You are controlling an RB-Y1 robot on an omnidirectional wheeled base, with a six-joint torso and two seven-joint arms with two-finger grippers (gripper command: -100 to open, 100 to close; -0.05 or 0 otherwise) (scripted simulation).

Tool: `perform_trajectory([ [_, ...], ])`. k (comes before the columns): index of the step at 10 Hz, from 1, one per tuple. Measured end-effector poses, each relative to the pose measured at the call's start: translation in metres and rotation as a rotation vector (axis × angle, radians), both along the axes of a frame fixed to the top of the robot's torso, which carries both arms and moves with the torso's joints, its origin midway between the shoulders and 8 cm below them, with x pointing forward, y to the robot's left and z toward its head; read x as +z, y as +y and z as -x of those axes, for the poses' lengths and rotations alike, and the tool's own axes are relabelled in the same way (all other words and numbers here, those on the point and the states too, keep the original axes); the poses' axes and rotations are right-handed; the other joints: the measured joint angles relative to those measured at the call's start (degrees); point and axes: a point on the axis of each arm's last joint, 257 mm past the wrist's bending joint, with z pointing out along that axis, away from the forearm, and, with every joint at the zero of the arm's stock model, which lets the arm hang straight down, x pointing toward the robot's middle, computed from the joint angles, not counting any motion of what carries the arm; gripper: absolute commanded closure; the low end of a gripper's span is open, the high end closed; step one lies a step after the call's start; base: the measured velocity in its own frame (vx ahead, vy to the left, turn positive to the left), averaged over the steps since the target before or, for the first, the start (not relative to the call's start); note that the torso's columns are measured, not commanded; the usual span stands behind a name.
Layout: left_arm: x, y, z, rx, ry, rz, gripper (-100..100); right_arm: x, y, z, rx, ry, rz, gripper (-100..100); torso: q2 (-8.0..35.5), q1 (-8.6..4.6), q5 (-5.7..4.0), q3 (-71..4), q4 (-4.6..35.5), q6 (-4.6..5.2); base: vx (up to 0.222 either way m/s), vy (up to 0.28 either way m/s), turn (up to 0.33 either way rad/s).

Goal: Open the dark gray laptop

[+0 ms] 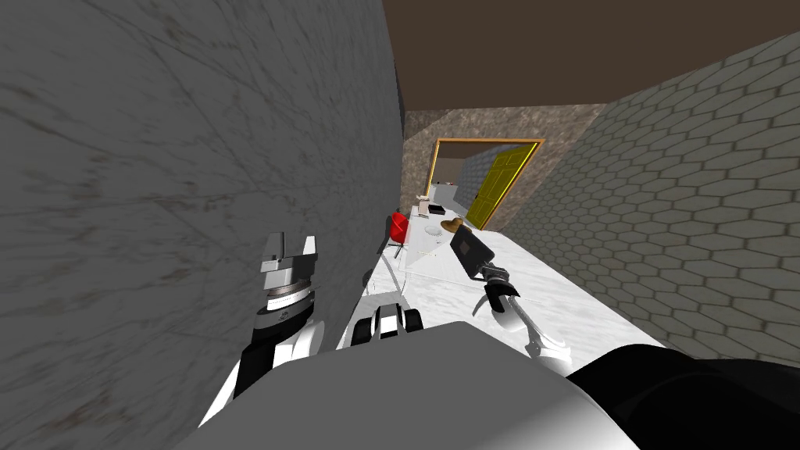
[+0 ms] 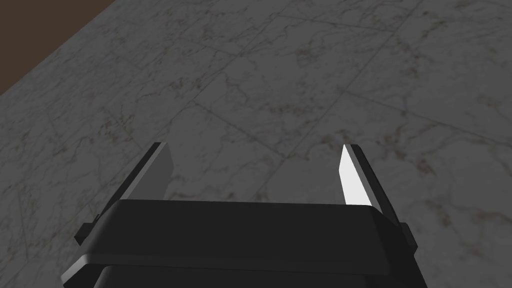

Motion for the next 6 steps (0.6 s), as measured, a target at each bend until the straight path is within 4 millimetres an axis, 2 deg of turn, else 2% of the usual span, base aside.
perform_trajectory([
  [2, 0.0, 0.0, 0.0, 0.0, 0.0, 0.0, 0, 0.0, -0.004, 0.003, -0.019, -0.008, -0.018, 100, 0.0, 0.03, 0.03, 0.0, 0.02, 0.14, -0.024, -0.02, 0.01],
  [6, 0.0, 0.0, 0.0, 0.0, 0.0, 0.0, 0, -0.014, 0.0, -0.006, -0.019, -0.057, -0.142, 100, -0.02, -0.45, -0.22, 0.03, -0.07, 0.21, -0.052, -0.084, 0.034],
])
